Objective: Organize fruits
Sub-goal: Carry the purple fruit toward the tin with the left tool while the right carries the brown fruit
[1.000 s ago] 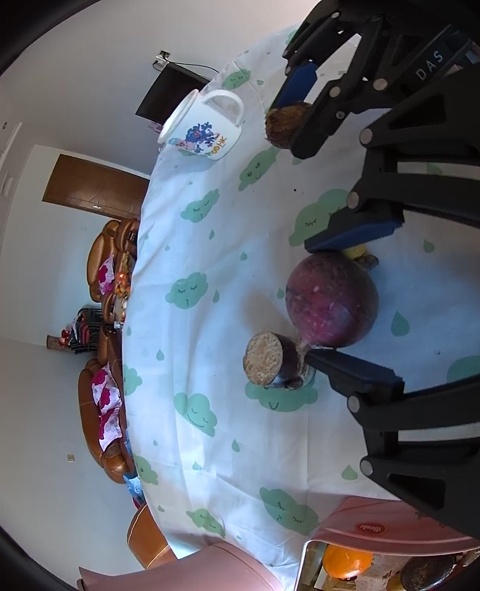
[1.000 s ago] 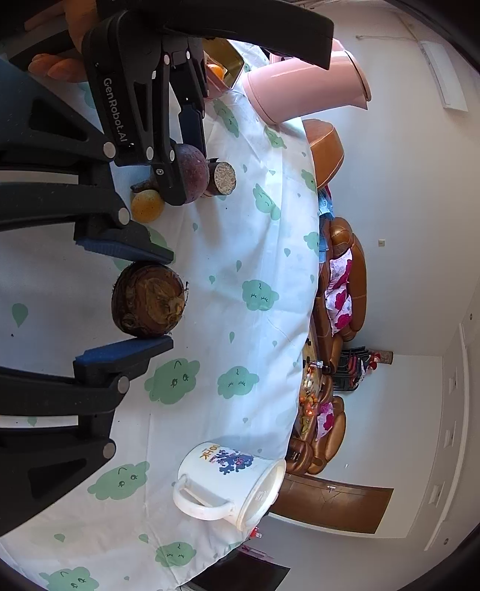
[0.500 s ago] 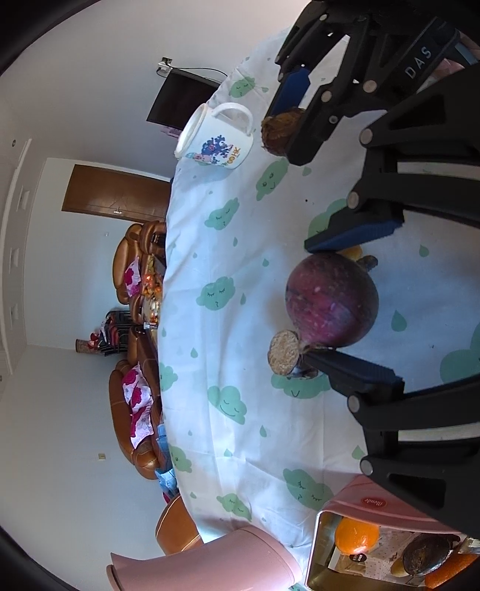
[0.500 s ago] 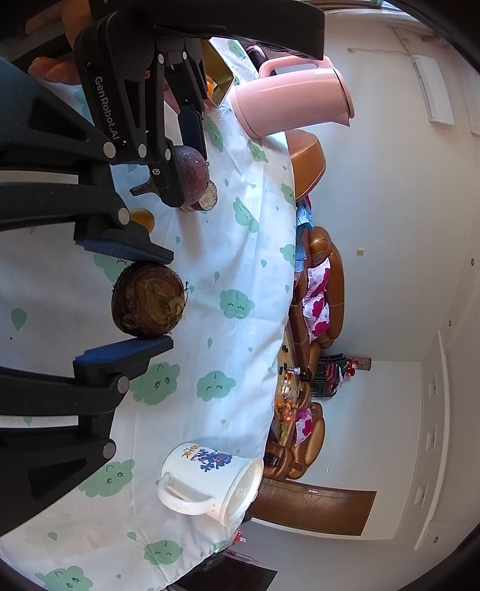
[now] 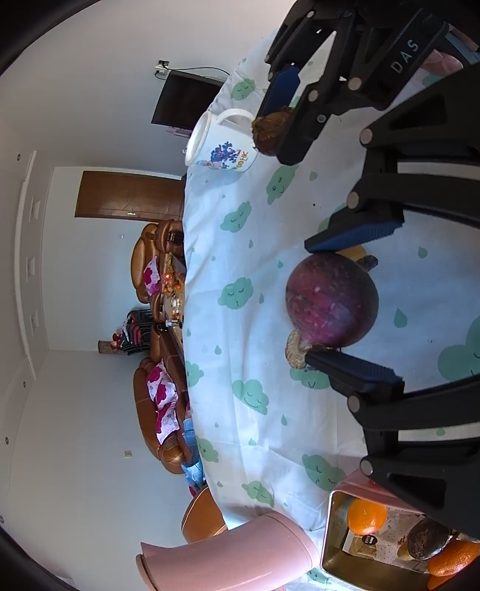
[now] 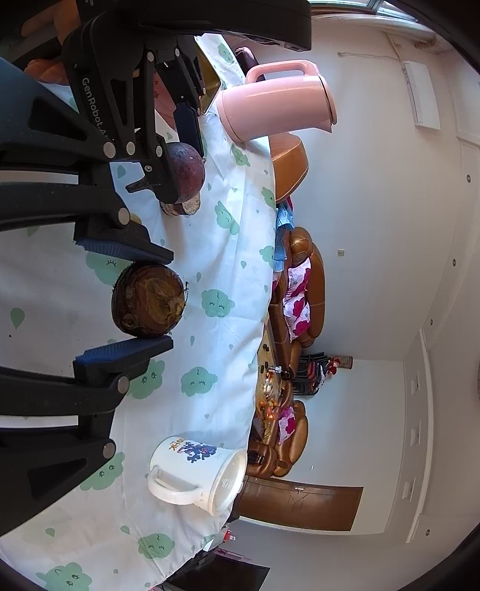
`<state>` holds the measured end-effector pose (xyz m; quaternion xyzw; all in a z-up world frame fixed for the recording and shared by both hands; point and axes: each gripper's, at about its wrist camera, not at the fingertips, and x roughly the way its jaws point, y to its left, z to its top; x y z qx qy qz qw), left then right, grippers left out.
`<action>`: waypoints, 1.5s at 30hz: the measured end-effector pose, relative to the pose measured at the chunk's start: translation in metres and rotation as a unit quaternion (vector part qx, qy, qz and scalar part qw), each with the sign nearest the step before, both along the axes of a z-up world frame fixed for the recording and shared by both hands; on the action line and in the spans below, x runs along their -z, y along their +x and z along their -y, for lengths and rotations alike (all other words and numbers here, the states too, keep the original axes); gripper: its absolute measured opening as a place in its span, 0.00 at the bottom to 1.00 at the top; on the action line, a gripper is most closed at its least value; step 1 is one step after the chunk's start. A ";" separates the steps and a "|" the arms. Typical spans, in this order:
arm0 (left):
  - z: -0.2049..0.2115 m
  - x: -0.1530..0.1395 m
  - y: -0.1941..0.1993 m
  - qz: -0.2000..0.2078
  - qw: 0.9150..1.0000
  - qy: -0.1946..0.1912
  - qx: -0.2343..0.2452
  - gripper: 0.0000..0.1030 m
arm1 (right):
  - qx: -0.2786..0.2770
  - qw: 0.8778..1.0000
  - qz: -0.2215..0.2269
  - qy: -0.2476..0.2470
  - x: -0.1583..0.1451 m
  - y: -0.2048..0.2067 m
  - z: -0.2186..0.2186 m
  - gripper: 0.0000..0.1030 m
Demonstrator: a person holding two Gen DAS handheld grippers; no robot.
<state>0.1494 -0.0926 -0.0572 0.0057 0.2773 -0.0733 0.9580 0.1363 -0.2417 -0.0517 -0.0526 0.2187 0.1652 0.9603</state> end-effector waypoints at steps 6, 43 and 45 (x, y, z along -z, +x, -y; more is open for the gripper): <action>0.002 -0.002 -0.004 0.012 1.000 0.007 -0.001 0.53 | 0.001 1.000 0.012 0.002 -0.002 -0.003 0.000 0.40; 0.004 -0.015 -0.038 0.092 0.995 0.030 -0.009 0.53 | -0.007 0.997 0.083 -0.002 -0.010 -0.033 -0.002 0.40; 0.005 -0.016 -0.040 0.096 0.995 0.032 -0.010 0.53 | -0.008 0.996 0.085 -0.002 -0.011 -0.035 -0.002 0.40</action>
